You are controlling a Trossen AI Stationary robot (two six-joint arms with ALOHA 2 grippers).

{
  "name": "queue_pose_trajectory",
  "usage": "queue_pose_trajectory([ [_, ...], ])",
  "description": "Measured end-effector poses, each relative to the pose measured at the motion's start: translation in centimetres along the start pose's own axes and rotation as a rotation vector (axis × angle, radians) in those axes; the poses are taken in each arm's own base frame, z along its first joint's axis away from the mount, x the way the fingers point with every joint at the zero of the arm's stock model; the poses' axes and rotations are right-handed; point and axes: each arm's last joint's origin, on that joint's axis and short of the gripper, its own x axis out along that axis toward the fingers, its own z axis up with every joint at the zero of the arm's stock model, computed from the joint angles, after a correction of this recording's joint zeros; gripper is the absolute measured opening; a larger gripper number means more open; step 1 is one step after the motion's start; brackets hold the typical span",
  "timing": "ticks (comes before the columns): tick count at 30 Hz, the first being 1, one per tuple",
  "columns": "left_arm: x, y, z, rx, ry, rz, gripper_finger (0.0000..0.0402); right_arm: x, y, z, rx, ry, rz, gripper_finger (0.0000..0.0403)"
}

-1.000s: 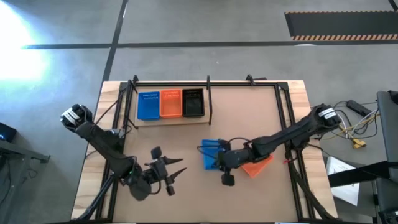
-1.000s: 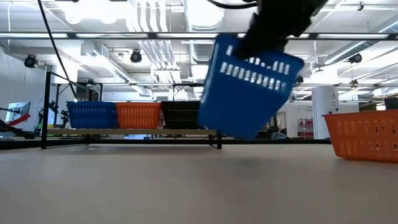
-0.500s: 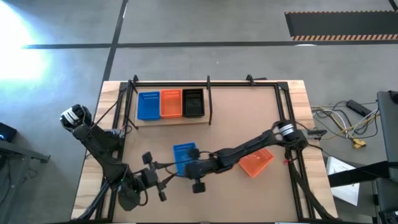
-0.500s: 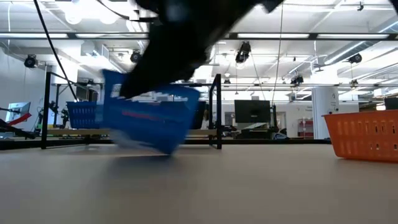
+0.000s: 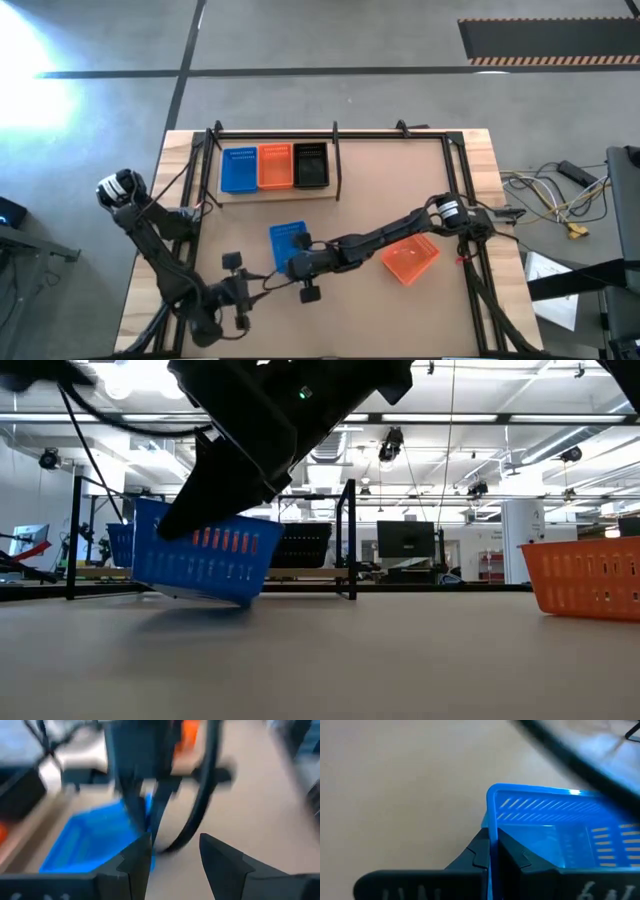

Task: Stack baskets on shelf by color
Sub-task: Stack the blue basket on top of the stacked blue baskets on the shelf

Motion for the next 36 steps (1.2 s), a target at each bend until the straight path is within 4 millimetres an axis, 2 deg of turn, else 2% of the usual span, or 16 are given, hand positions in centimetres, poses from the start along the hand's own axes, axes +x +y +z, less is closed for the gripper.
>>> queue_pose_trajectory([
  [4, 0.9, 1.1, -1.4, 0.155, 0.206, 0.017, 0.015, 0.0, 0.0, 0.0, -0.02, -0.002, 0.0, 0.0009],
  [9, 1.1, 2.5, -2.2, 0.391, 0.414, -0.008, 0.015, -0.2, 0.0, -0.3, -0.058, 0.037, 0.003, 0.0009],
  [14, 2.0, 3.0, -1.7, 0.64, 0.417, -0.027, 0.015, -0.3, 0.1, -0.5, -0.11, 0.062, 0.01, 0.0009],
  [22, 5.4, 5.6, 0.0, 0.665, 0.469, 0.056, 0.0151, -0.4, 1.0, -0.5, -0.187, 0.061, 0.033, 0.0009],
  [30, 8.2, 6.6, 1.1, 0.688, 0.503, -0.128, 0.0151, -0.6, 1.9, -0.7, -0.244, 0.08, 0.052, 0.0009],
  [36, 9.1, 6.6, 0.6, 0.701, 0.541, -0.125, 0.0131, -0.6, 1.9, -0.8, -0.259, 0.088, 0.054, 0.0009],
])
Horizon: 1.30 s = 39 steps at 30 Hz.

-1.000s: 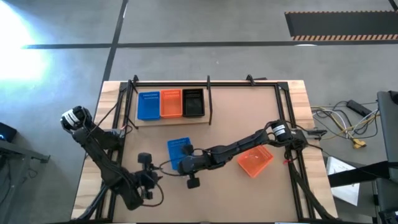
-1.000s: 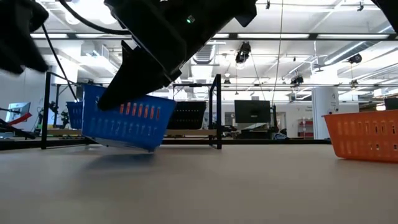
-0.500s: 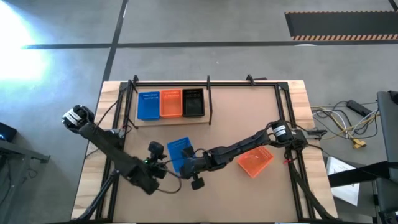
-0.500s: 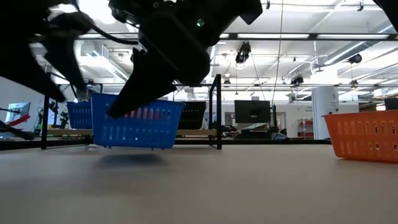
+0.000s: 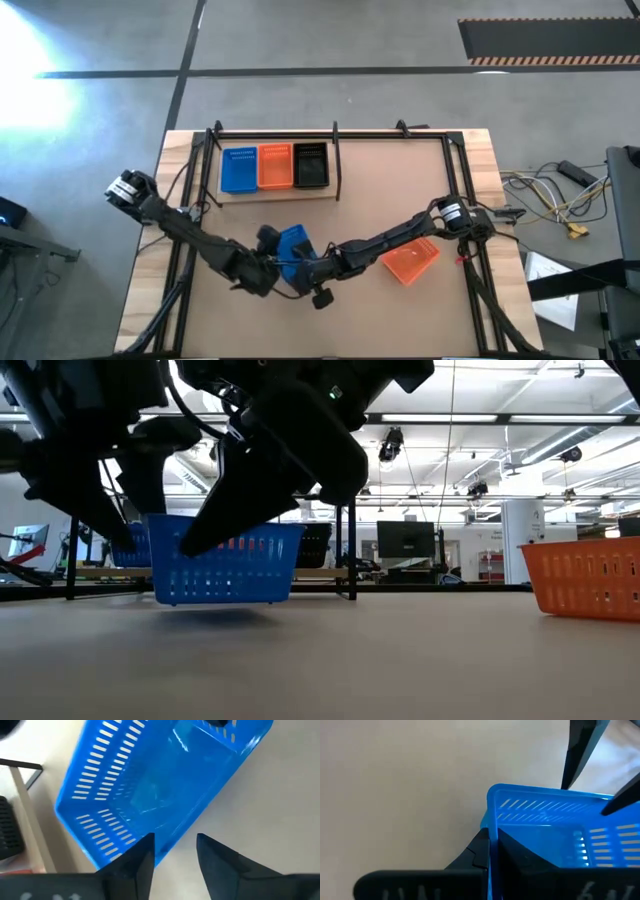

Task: Stack baskets on shelf by color
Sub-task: Stack the blue basket on top of the stacked blue baskets on the shelf

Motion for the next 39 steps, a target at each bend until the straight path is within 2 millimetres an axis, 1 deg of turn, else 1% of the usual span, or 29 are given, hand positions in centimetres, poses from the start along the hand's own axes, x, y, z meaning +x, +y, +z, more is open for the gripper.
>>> queue_pose_trajectory([
  [5, 1.0, -0.5, 0.0, 0.013, 0.027, 0.0, 0.0098, -0.1, 0.7, 0.2, -0.058, -0.005, 0.009, 0.0009],
  [10, 1.5, -0.8, 0.6, -0.006, -0.015, -0.004, 0.007, -0.2, 1.2, 0.3, -0.073, -0.004, 0.018, 0.0009],
  [15, 1.5, -1.0, 0.6, -0.028, -0.019, -0.081, 0.0018, -0.3, 1.2, 0.2, -0.057, 0.01, 0.021, 0.001],
  [18, 1.5, -1.2, 0.7, -0.068, -0.018, -0.125, 0.0007, -0.4, 1.2, 0.2, -0.072, 0.011, 0.02, 0.0025],
  [21, 1.5, -1.2, 0.7, -0.099, -0.022, -0.134, 0.0008, -0.6, 1.0, 0.5, -0.109, 0.01, 0.01, 0.006],
  [24, 1.4, -1.2, 0.8, -0.129, -0.03, -0.149, 0.0003, -1.5, 0.9, 0.9, -0.132, 0.002, 0.002, 0.0099],
  [26, 1.4, -1.2, 1.0, -0.147, -0.04, -0.157, 0.0001, -2.6, 0.7, 1.1, -0.162, -0.003, -0.002, 0.0117],
  [30, 1.3, -1.2, 1.4, -0.177, -0.074, -0.161, 0.0001, -4.8, 0.5, 0.9, -0.194, -0.052, -0.014, 0.013],
  [33, 1.3, -1.1, 1.7, -0.195, -0.106, -0.177, 0.0, -6.1, 0.9, -0.1, -0.216, -0.109, -0.014, 0.0128],
  [37, 1.3, -1.2, 2.2, -0.217, -0.155, -0.196, 0.0001, -7.6, 2.1, -2.2, -0.222, -0.227, -0.01, 0.0122],
  [39, 1.2, -1.1, 2.5, -0.266, -0.177, -0.202, 0.0001, -8.4, 2.9, -3.4, -0.208, -0.269, -0.028, 0.012],
])
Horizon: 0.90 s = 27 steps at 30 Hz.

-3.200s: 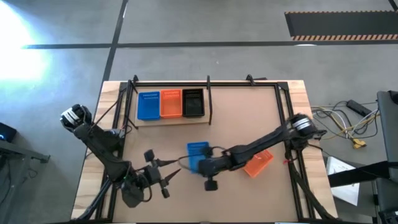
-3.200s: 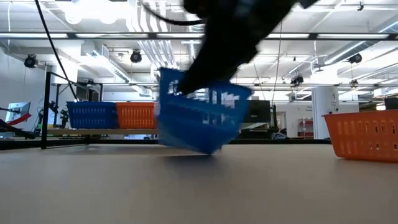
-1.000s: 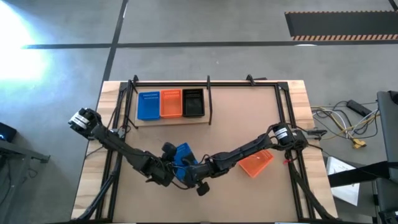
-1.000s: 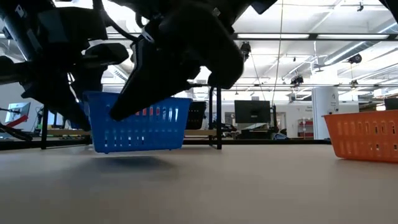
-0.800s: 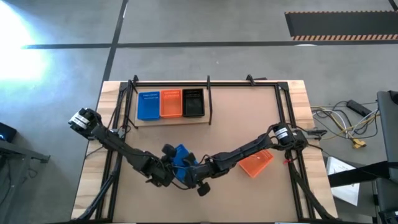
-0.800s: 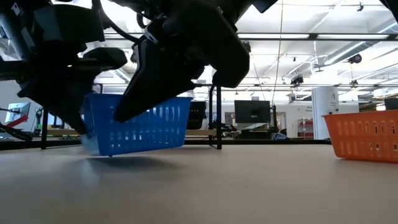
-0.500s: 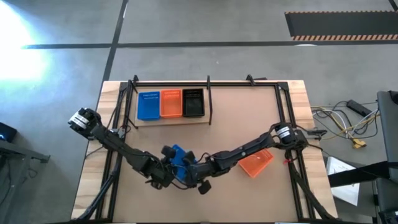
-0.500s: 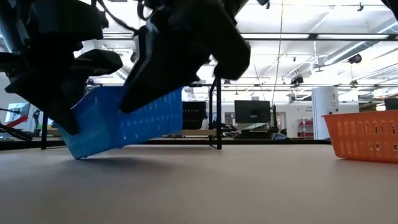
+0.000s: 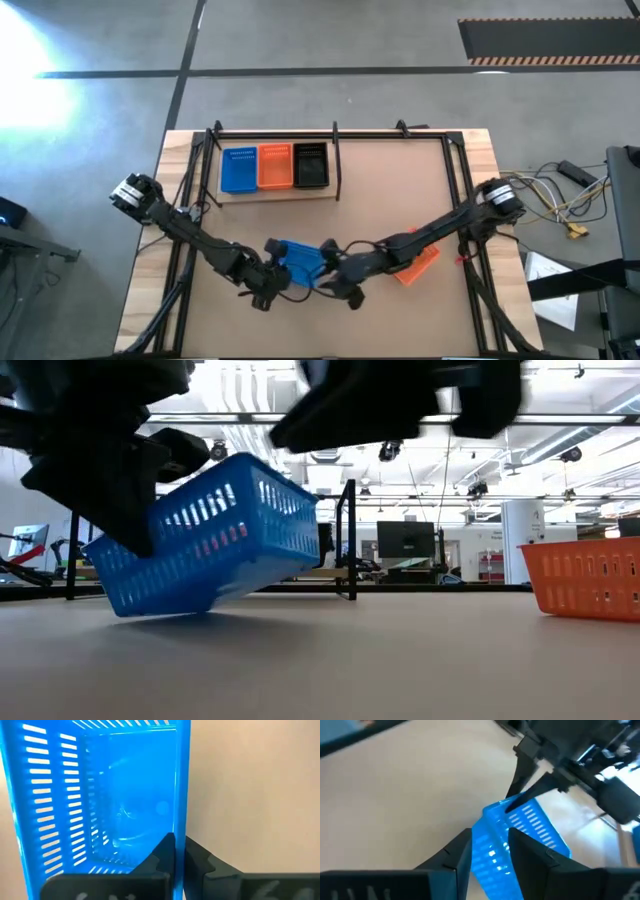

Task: Stack baskets on shelf by color
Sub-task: Stack the blue basket on top of the stacked blue baskets on the shelf

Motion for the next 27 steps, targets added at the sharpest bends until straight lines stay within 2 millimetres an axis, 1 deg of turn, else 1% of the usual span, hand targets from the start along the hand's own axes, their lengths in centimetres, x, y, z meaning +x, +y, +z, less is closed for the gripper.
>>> queue_pose_trajectory([
  [4, -0.3, 0.4, 0.6, -0.198, -0.006, 0.018, 0.0001, -2.8, 2.3, -1.0, 0.03, -0.015, -0.152, 0.0116],
  [6, -0.9, 1.0, 1.2, -0.284, -0.009, 0.061, 0.0001, -4.4, 3.3, -1.6, 0.026, 0.023, -0.241, 0.0116],
  [8, -1.9, 1.8, 2.1, -0.341, -0.021, 0.121, 0.0001, -6.0, 4.1, -1.9, 0.03, 0.046, -0.324, 0.0117],
  [10, -3.3, 2.8, 3.2, -0.388, -0.023, 0.191, 0.0001, -7.6, 4.5, -2.2, 0.053, 0.053, -0.386, 0.0118],
  [12, -5.2, 4.0, 4.4, -0.431, -0.03, 0.257, 0.0001, -9.0, 4.8, -2.5, 0.083, 0.031, -0.408, 0.0116],
  [15, -8.5, 6.1, 5.9, -0.528, -0.013, 0.398, 0.0, -10.6, 4.7, -3.0, 0.138, -0.003, -0.41, 0.0113],
  [17, -10.8, 7.9, 6.3, -0.607, 0.018, 0.511, 0.0, -11.4, 4.6, -3.5, 0.17, -0.013, -0.414, 0.011],
  [19, -12.8, 9.8, 6.0, -0.686, 0.07, 0.622, 0.0, -12.0, 4.7, -4.0, 0.192, -0.021, -0.416, 0.0107],
  [21, -14.2, 12.0, 5.2, -0.778, 0.123, 0.711, 0.0, -12.2, 4.8, -4.5, 0.211, -0.02, -0.414, 0.0104],
  [23, -15.0, 14.2, 4.2, -0.874, 0.159, 0.771, 0.0, -12.2, 5.0, -5.1, 0.226, -0.012, -0.41, 0.0102],
  [27, -15.3, 18.6, 1.6, -1.076, 0.229, 0.822, 0.0, -11.8, 5.3, -5.8, 0.24, 0.009, -0.404, 0.0097],
])
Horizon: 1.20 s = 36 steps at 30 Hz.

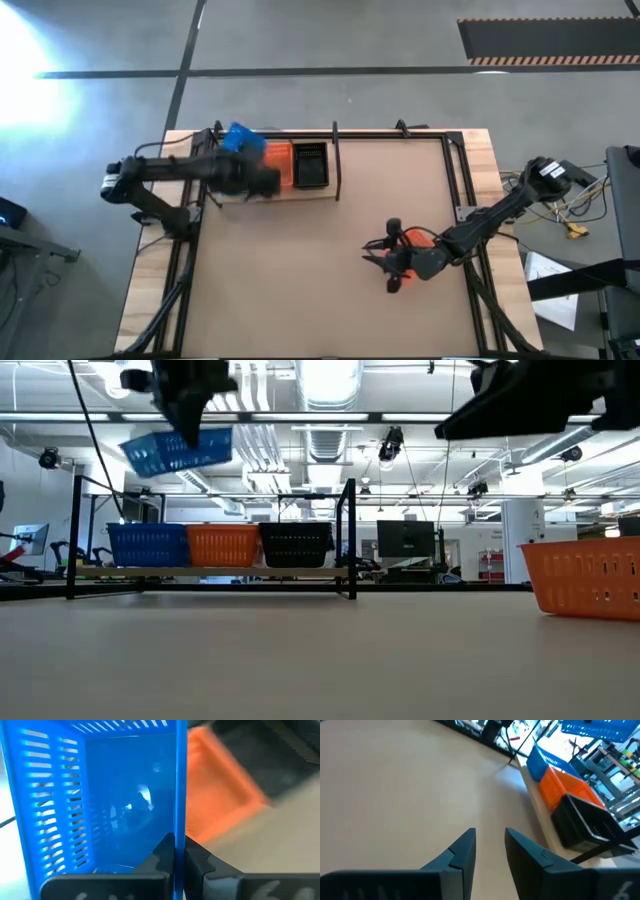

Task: Stack baskets on shelf by color
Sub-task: Stack the blue basket on top of the stacked blue baskets on the shelf

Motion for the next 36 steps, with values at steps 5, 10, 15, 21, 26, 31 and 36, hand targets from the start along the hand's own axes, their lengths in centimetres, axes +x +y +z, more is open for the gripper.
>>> queue_pose_trajectory([
  [5, 4.4, 2.9, 1.8, -0.144, 0.127, 0.126, 0.0, 0.7, 0.7, -0.5, -0.019, 0.018, 0.003, 0.009],
  [10, 7.4, 3.1, 2.1, -0.228, 0.197, 0.075, 0.0, 1.2, 1.0, -0.8, -0.05, 0.023, 0.005, 0.008],
  [15, 8.7, 2.1, 1.6, -0.283, 0.243, -0.016, 0.0, 1.3, 1.2, -1.0, -0.057, 0.032, 0.007, 0.0069],
  [21, 9.7, 2.1, 0.6, -0.32, 0.285, 0.008, 0.0, 1.3, 1.2, -0.9, -0.052, 0.028, 0.007, 0.0063],
  [26, 10.4, 2.3, 0.6, -0.34, 0.289, 0.019, 0.0, 1.3, 1.2, -0.9, -0.051, 0.028, 0.007, 0.0065],
  [31, 11.2, 2.7, 0.4, -0.373, 0.304, 0.038, 0.0, 1.3, 1.2, -0.9, -0.049, 0.026, 0.007, 0.0064],
  [36, 11.7, 3.0, 0.1, -0.405, 0.321, 0.061, 0.0001, 1.3, 1.2, -0.9, -0.048, 0.025, 0.007, 0.0068],
])
